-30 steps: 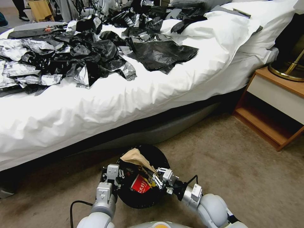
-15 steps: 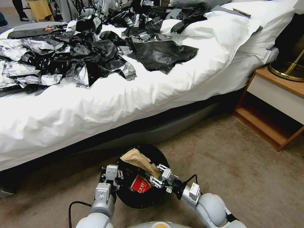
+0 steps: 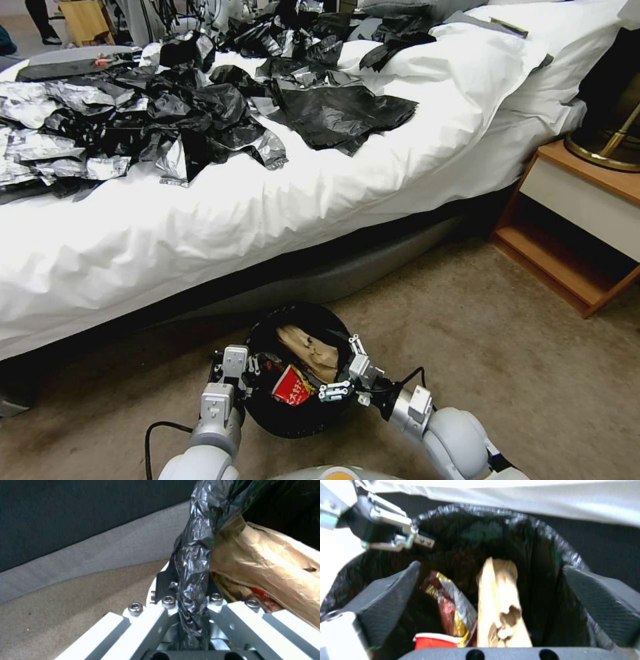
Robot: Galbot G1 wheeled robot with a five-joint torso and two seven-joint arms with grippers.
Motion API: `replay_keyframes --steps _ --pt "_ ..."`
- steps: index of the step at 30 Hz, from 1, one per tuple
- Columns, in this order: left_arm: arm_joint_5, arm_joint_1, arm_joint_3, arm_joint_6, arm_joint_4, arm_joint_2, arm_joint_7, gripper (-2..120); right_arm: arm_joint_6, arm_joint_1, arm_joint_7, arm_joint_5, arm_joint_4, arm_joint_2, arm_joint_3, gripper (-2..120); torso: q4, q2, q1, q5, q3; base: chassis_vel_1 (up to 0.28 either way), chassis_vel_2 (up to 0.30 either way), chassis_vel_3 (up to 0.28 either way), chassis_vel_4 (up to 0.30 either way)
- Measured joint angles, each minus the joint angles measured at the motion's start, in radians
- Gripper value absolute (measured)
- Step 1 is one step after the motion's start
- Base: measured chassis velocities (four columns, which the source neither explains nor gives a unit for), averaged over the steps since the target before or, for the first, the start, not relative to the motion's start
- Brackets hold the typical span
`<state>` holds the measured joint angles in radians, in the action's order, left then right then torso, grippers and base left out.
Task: Pick up the trash bin, then pick up the garbage from the floor and place it into the trash bin.
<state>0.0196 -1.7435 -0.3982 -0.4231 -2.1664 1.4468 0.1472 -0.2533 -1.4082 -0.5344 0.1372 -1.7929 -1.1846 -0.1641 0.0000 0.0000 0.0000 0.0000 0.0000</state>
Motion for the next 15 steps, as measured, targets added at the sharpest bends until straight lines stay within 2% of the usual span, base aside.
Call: replay_keyframes --steps 4,9,11,13,15 --pt "0.001 -0.002 0.0 0.0 0.001 0.0 0.0 0 0.0 -0.004 0.002 0.0 -0.033 0.01 -0.011 111 0.0 0.0 0.0 0.0001 0.0 0.0 0.0 0.0 0.0" --pt "0.002 -0.003 0.001 0.0 0.0 -0.001 0.0 0 -0.007 -0.011 0.016 -0.001 -0.08 0.017 -0.034 114 0.0001 0.0 0.0 0.0001 0.0 0.0 0.0 0.0 0.0" --pt "0.002 -0.003 -0.002 0.0 0.0 -0.004 0.0 0 -0.017 -0.026 0.059 0.001 -0.15 0.017 -0.063 114 0.0 0.0 0.0 0.0 0.0 0.0 0.0 0.0 0.0" --pt "0.002 -0.003 -0.003 0.0 0.001 -0.005 0.0 0 -0.019 -0.03 0.073 0.002 -0.166 0.014 -0.068 114 0.0001 0.0 0.0 0.0 0.0 0.0 0.0 0.0 0.0" --pt "0.001 -0.001 -0.008 0.0 0.006 -0.008 0.0 0 -0.026 -0.055 0.16 -0.008 -0.254 -0.014 -0.103 112 0.0002 0.0 0.0 0.0 0.0 0.0 0.0 0.0 0.0"
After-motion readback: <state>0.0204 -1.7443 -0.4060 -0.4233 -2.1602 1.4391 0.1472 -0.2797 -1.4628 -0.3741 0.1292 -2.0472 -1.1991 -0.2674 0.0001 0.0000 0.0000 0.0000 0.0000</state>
